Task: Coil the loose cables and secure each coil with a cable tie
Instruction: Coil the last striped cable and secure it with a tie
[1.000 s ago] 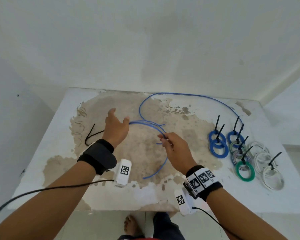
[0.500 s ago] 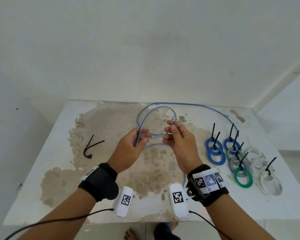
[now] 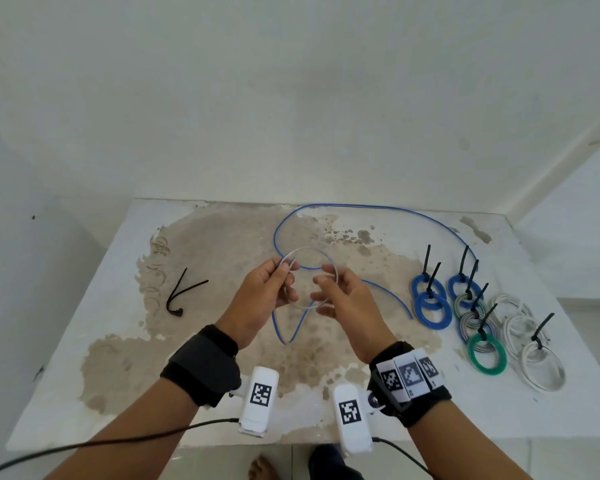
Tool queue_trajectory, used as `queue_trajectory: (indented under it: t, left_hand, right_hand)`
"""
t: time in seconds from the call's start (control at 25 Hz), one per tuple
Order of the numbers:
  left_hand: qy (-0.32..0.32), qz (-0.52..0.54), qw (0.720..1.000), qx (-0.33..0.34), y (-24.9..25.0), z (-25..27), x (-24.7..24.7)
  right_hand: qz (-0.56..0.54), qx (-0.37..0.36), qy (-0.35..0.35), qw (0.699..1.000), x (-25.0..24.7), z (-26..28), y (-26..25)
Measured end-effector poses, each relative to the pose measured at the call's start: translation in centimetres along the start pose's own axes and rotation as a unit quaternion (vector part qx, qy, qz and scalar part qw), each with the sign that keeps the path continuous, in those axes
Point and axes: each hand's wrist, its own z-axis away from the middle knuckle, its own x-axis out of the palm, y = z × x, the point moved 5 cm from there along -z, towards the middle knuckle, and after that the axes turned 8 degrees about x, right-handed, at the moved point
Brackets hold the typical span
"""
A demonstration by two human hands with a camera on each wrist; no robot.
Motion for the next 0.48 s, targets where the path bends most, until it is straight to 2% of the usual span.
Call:
queue_trajectory:
  t: [0.08, 0.24, 0.36, 0.48]
  left_hand:
    - [-0.006, -0.057, 0.998, 0.005, 0.0, -0.1, 0.2]
    - [-0.035, -0.149, 0.988, 0.036, 1.0, 0.4, 1.2]
    - [-0.032, -0.151, 0.987, 0.042, 1.3, 0.8, 1.8]
    - [-0.01, -0.118, 0.993, 0.026, 0.8, 0.8, 1.4]
  right_hand:
    - [0.017, -0.038, 0.01, 0.999, -0.4, -0.1, -1.1]
    - [0.093, -0.058, -0.046, 0.993, 0.3, 0.3, -2.3]
    - [0.098, -0.062, -0.056, 0.992, 0.8, 0.3, -2.0]
    - [0.049, -0.056, -0.047, 0.996, 0.9, 0.3, -1.7]
